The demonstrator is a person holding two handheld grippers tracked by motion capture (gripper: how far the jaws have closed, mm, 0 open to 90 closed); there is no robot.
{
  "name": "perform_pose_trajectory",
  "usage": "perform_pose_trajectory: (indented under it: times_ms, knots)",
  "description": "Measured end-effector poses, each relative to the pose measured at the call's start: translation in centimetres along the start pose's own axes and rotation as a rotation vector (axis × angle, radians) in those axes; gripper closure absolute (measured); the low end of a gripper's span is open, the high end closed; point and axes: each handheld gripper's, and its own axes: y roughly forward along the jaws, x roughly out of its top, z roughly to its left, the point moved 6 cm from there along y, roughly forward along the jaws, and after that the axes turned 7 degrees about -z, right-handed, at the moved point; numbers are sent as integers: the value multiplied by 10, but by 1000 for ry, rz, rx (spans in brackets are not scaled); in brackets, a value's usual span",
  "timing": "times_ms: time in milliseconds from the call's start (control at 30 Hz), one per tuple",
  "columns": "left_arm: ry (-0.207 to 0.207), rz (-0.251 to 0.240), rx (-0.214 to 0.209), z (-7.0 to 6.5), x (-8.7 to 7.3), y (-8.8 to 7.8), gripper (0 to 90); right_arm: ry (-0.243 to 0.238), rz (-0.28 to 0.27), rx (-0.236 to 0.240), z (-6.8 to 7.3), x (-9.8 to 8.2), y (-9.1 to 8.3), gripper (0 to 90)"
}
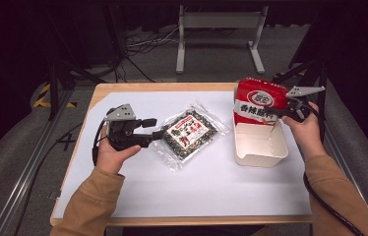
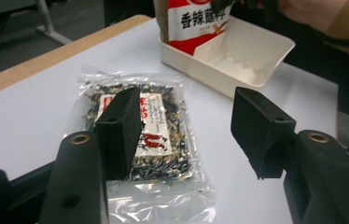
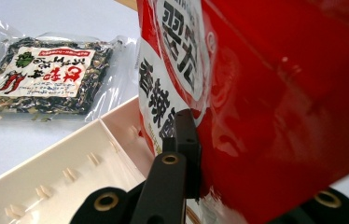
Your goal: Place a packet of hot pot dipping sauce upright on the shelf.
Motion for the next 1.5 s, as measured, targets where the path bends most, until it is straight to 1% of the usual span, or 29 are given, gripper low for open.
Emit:
perform_pose_trajectory:
  times_ms: [33, 100, 133, 167, 200, 233, 267, 300, 333, 367, 400, 467, 533, 633, 700, 733, 833, 933, 1033, 1067, 1100, 1133, 1167, 1200, 1233, 1300, 1400, 1467, 1500]
  knots:
    - [3, 3, 11, 1, -1, 0, 434, -3, 3, 1, 0, 0, 0, 892]
    - [-6, 21, 19, 5, -4, 2, 434, -1, 8, -2, 1, 1, 0, 879]
    - [-6, 21, 19, 5, -4, 2, 434, -1, 8, -2, 1, 1, 0, 879]
    - [-5, 27, 24, 7, -5, 3, 434, -9, 2, -19, 1, 2, -1, 802]
    - [-12, 28, 27, 9, -7, 3, 433, 0, -4, -36, 1, 2, -2, 754]
    - [-12, 28, 27, 9, -7, 3, 431, 0, -4, -36, 1, 2, -2, 754]
    - [-16, 29, 31, 10, -7, 4, 431, 13, -20, -51, 1, 3, -3, 700]
    - [-27, 35, 33, 12, -9, 4, 423, 29, -37, -58, 1, 3, -4, 622]
    - [-27, 40, 33, 13, -9, 5, 414, 49, -59, -67, 1, 4, -6, 560]
    - [-28, 43, 34, 14, -10, 6, 409, 61, -66, -71, 1, 4, -8, 538]
    - [-29, 45, 37, 15, -11, 6, 403, 61, -69, -75, 2, 3, -10, 505]
    - [-26, 47, 42, 16, -12, 7, 402, 61, -69, -78, 2, 3, -12, 496]
    - [-21, 49, 50, 17, -12, 8, 385, 50, -84, -94, 4, 5, -17, 463]
    - [-25, 50, 55, 18, -11, 9, 362, 44, -93, -107, 6, 6, -23, 442]
    - [-21, 51, 61, 20, -11, 9, 351, 14, -83, -131, 9, 6, -30, 419]
    - [-21, 51, 61, 20, -11, 9, 349, 14, -83, -131, 9, 6, -30, 419]
    - [-19, 57, 71, 22, -12, 10, 349, -4, -88, -158, 11, 7, -39, 411]
    - [-14, 62, 89, 24, -12, 9, 348, -1, -98, -167, 12, 6, -47, 409]
    - [-9, 59, 99, 27, -12, 8, 347, -13, -106, -179, 17, 4, -56, 403]
    - [-14, 57, 99, 27, -12, 8, 346, -17, -105, -183, 20, 3, -59, 401]
    - [-18, 57, 100, 27, -12, 8, 346, -19, -104, -180, 22, 3, -60, 402]
    - [-18, 58, 103, 28, -12, 8, 347, -18, -116, -165, 29, 2, -64, 401]
    - [-18, 58, 103, 28, -12, 8, 346, -18, -116, -165, 29, 2, -64, 401]
    - [-16, 59, 108, 29, -12, 8, 346, -18, -116, -162, 33, 2, -66, 401]
    - [-11, 63, 112, 29, -12, 8, 345, -23, -118, -152, 37, 1, -67, 400]
    - [-14, 72, 122, 30, -13, 9, 345, -27, -120, -145, 44, 2, -70, 396]
    - [-16, 82, 131, 34, -15, 9, 346, -33, -135, -118, 57, 4, -72, 397]
    - [-29, 84, 136, 36, -15, 9, 348, -29, -145, -101, 67, 5, -73, 403]
    - [-27, 84, 139, 37, -15, 9, 351, -32, -149, -95, 71, 6, -74, 404]
